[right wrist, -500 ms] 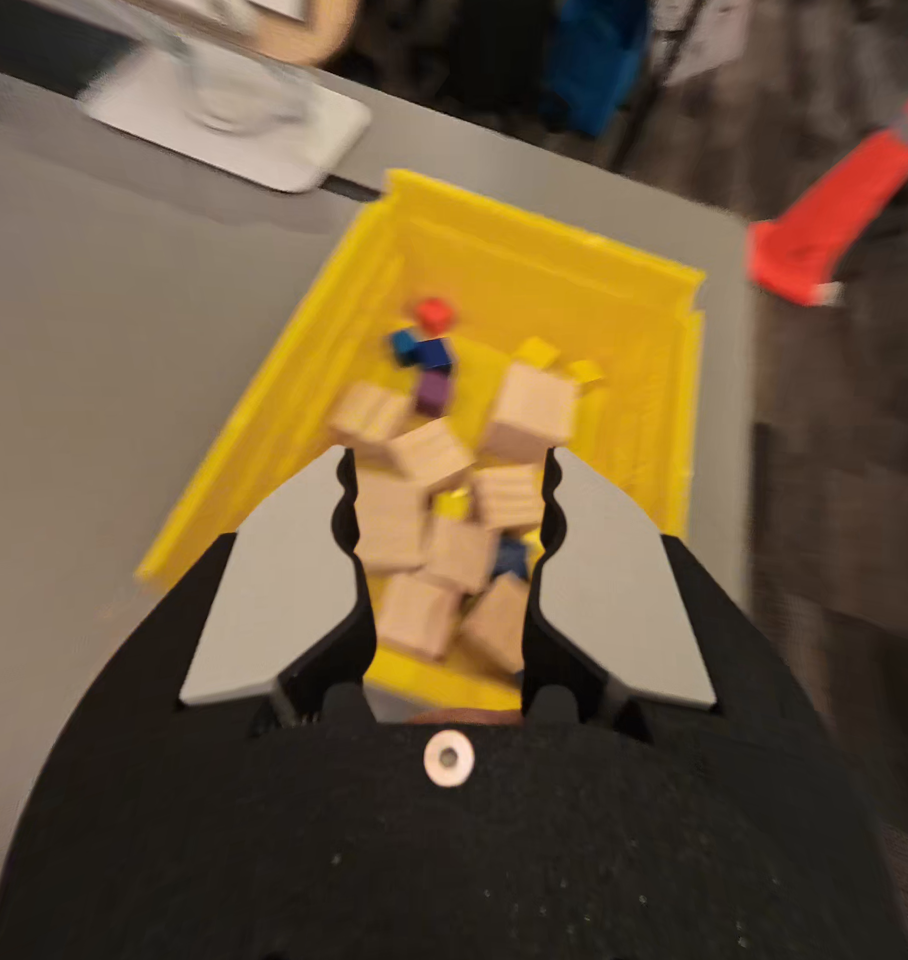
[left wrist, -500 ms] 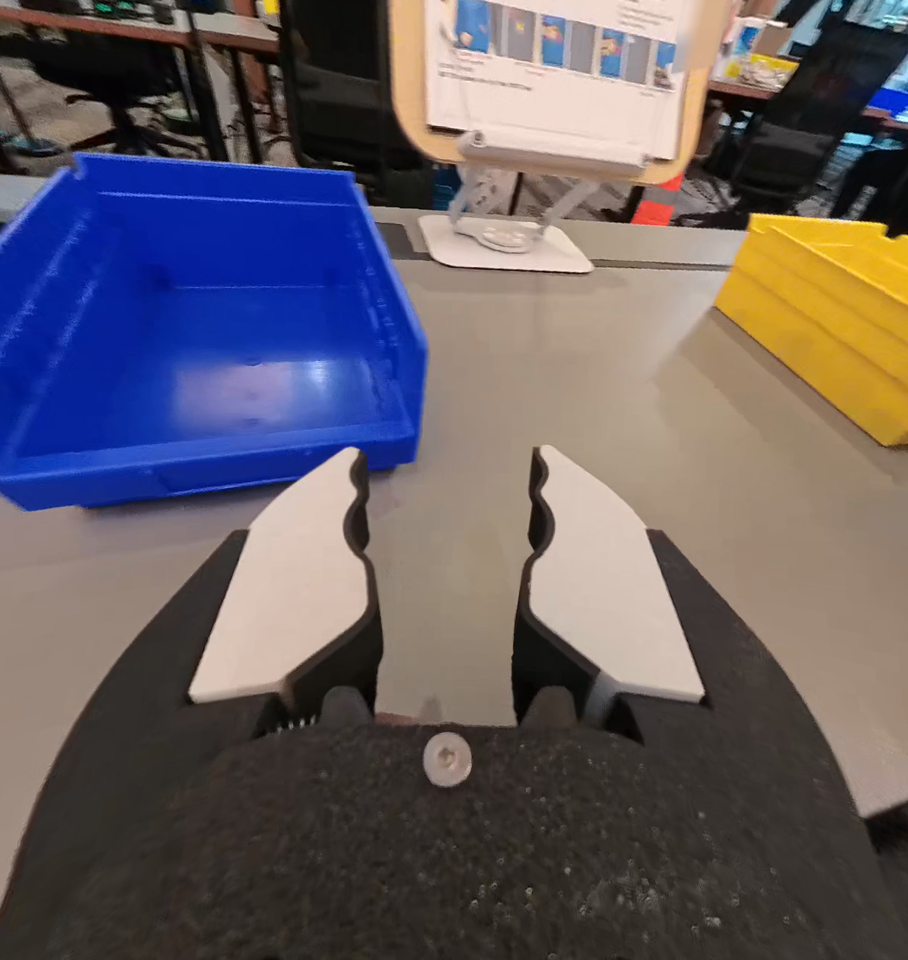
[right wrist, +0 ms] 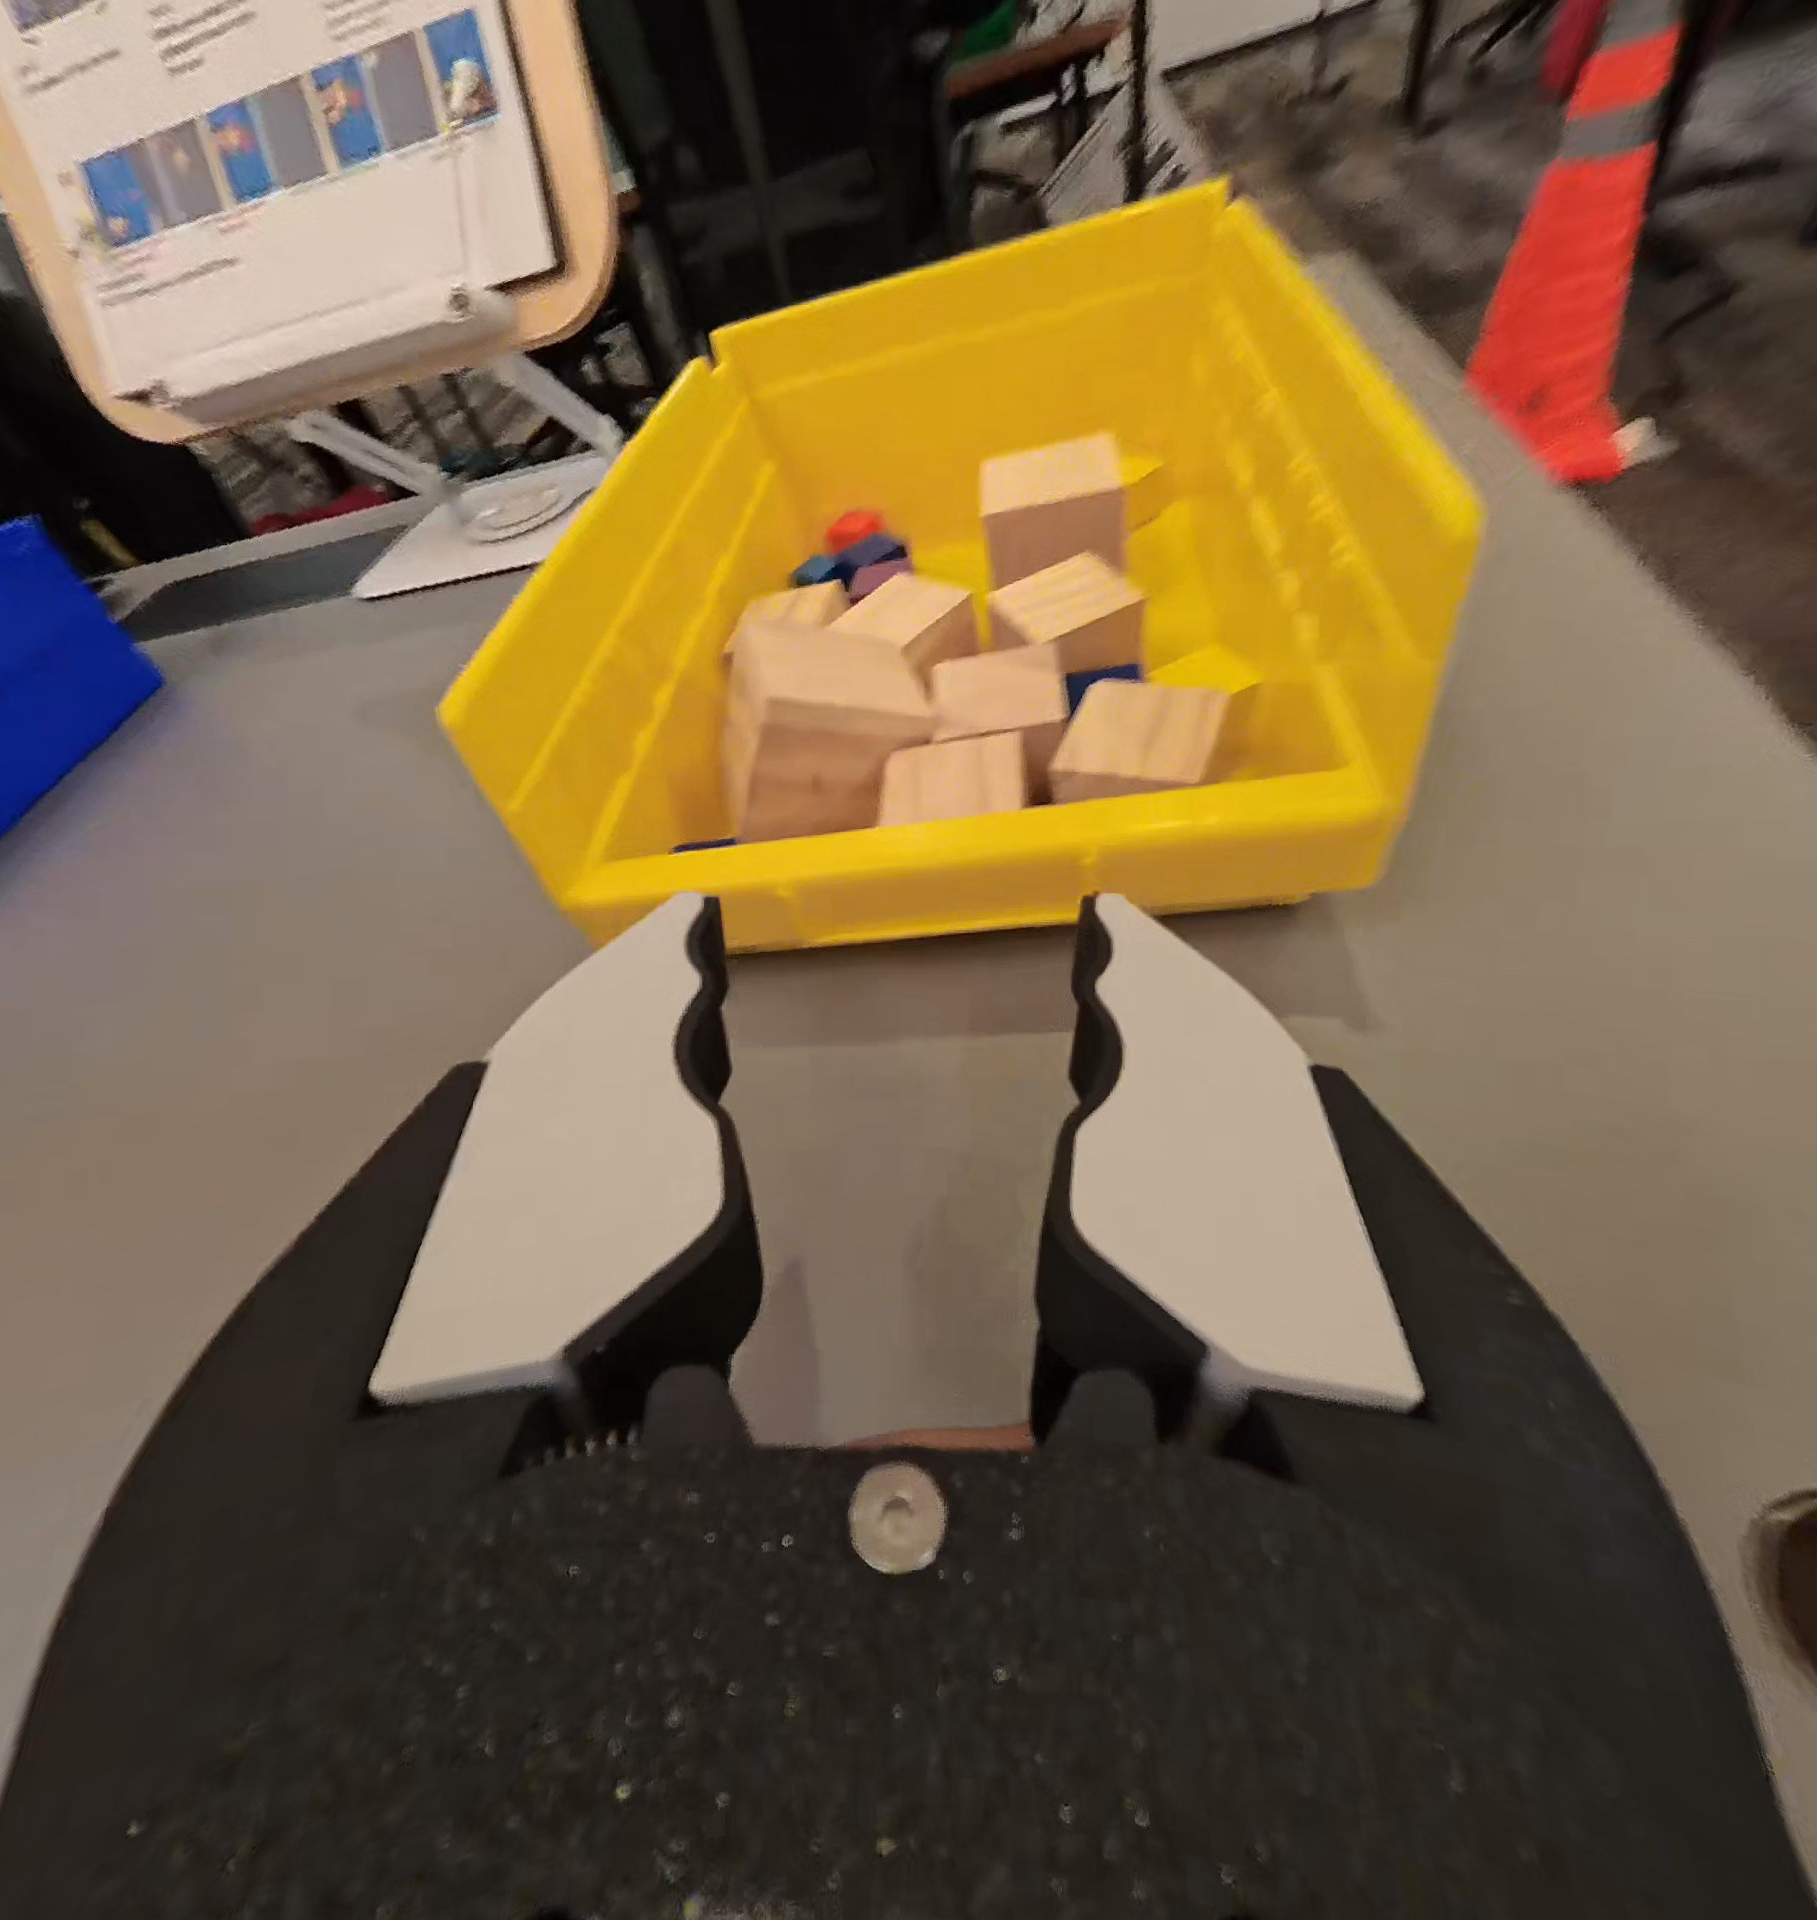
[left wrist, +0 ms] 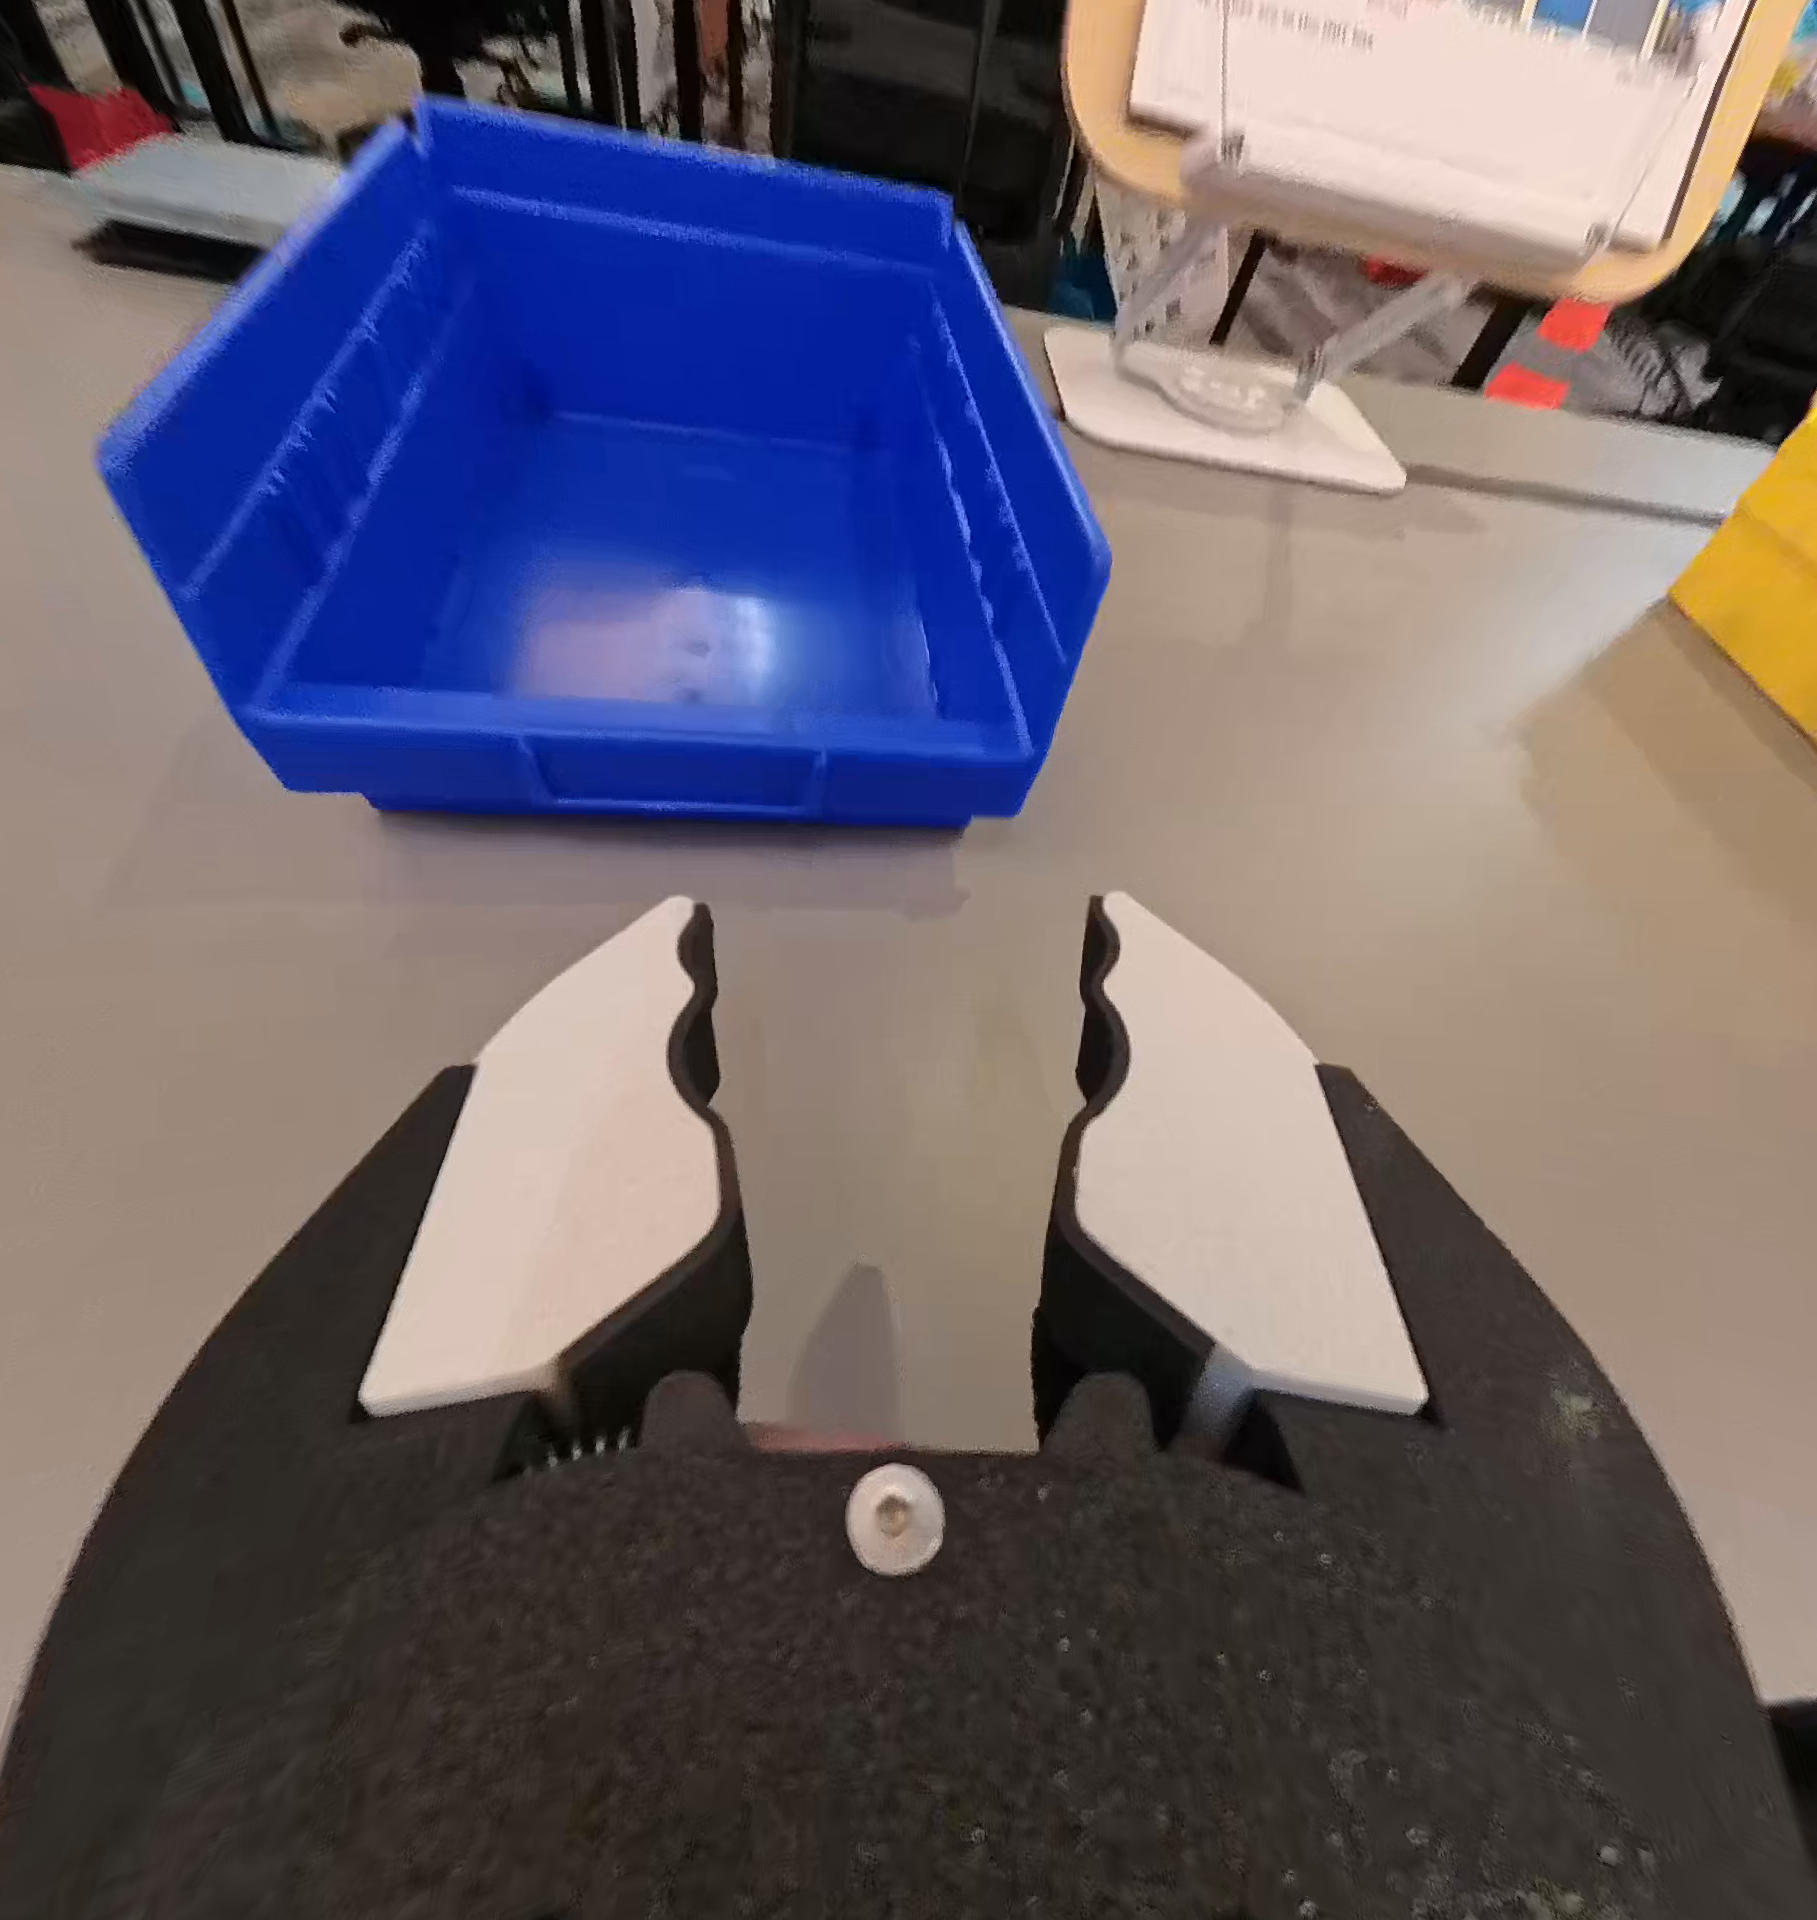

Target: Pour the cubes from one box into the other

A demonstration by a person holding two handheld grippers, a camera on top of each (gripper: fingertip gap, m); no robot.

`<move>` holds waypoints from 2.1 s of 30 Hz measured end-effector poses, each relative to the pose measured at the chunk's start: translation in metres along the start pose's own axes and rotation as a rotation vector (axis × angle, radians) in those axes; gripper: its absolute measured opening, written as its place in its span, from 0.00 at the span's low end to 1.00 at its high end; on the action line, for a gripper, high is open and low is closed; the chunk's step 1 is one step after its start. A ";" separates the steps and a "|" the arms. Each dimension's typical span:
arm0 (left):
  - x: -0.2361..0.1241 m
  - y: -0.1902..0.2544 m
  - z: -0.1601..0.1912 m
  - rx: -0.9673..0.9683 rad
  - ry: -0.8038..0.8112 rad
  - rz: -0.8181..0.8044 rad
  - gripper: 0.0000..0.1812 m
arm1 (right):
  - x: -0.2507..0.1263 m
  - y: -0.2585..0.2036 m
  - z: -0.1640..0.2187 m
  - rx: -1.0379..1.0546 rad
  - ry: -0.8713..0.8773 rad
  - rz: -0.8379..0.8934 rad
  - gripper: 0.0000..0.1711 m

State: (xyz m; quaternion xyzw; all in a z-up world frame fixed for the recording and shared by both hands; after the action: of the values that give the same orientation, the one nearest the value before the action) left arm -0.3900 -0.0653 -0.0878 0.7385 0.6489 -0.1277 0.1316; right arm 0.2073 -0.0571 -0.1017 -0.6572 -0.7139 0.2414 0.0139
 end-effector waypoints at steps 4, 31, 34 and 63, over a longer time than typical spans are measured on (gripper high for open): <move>-0.002 0.001 -0.006 0.019 0.045 0.001 0.37 | 0.002 0.011 -0.003 -0.103 -0.003 0.042 0.37; 0.001 0.008 0.005 -0.040 -0.011 0.081 0.36 | 0.010 0.003 0.001 -0.073 -0.061 0.050 0.31; 0.012 0.032 0.000 0.000 -0.008 0.115 0.37 | 0.014 -0.005 -0.007 0.034 -0.008 -0.003 0.31; 0.184 0.460 -0.028 0.180 -0.148 0.376 0.11 | 0.002 0.041 -0.002 -0.081 -0.086 0.121 0.38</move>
State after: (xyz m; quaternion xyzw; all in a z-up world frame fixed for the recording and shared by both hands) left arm 0.0899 0.0578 -0.1143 0.8439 0.4741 -0.2121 0.1342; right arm 0.2456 -0.0539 -0.1150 -0.6884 -0.6819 0.2405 -0.0582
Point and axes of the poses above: each gripper's, where its closed fingertips meet, x out along the fingers, z out of its underside, y = z × x across the jaws, the point moved 3 cm from there along -x, back along the fingers, and after that the axes turned 8 degrees about x, right-handed, at the moved point
